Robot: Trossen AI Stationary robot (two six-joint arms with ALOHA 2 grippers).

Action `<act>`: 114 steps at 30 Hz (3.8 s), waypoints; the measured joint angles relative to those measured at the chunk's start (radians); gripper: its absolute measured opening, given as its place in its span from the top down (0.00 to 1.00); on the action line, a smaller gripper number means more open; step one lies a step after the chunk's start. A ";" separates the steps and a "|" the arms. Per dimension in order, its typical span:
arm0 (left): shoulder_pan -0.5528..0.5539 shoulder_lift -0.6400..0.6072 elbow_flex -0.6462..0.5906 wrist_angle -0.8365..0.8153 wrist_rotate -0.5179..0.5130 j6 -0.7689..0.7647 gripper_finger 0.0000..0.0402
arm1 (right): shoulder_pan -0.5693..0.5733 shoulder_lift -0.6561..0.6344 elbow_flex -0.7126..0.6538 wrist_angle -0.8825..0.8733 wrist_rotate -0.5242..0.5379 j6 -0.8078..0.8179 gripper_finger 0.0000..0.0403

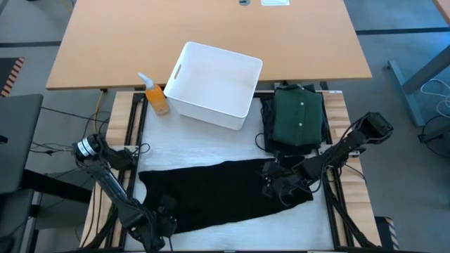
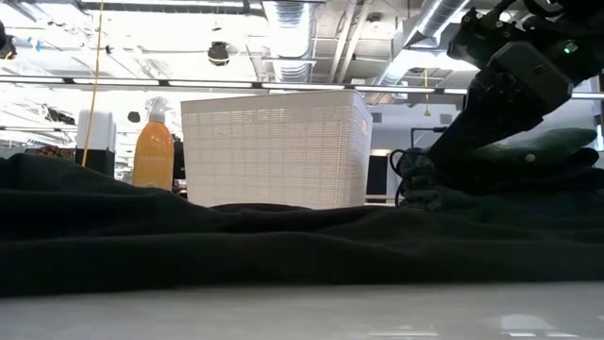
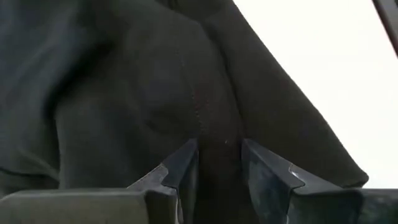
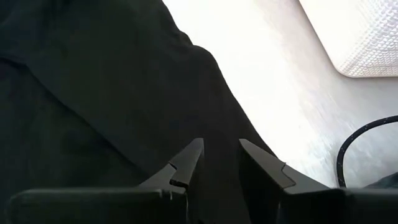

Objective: Fold laundry
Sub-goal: Fold the black shirt

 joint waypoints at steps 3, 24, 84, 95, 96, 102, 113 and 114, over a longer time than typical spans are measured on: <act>0.000 0.015 0.009 -0.012 0.006 0.000 0.72 | 0.000 0.000 0.000 0.000 -0.002 0.002 0.70; 0.007 0.017 -0.033 -0.001 0.102 -0.048 0.83 | 0.000 0.000 0.000 -0.001 -0.003 0.001 0.70; 0.422 -0.031 0.172 -0.801 -0.145 -0.143 0.71 | 0.077 -0.011 0.014 0.177 -0.152 -0.042 0.70; 0.211 -0.268 0.137 -0.357 -0.125 -0.226 0.68 | 0.142 0.115 0.119 0.181 -0.246 -0.035 0.70; 0.191 -0.289 0.112 -0.309 -0.130 -0.264 0.68 | 0.136 0.150 0.131 0.177 -0.233 -0.027 0.70; 0.097 -0.328 -0.127 0.067 -0.052 -0.433 0.68 | 0.103 0.274 0.173 0.172 -0.216 -0.024 0.70; 0.013 -0.334 -0.258 0.192 0.216 -0.736 0.68 | 0.054 0.245 0.180 0.175 -0.244 -0.027 0.70; -0.003 -0.333 -0.260 0.186 0.227 -0.766 0.68 | 0.054 0.245 0.180 0.177 -0.245 -0.027 0.70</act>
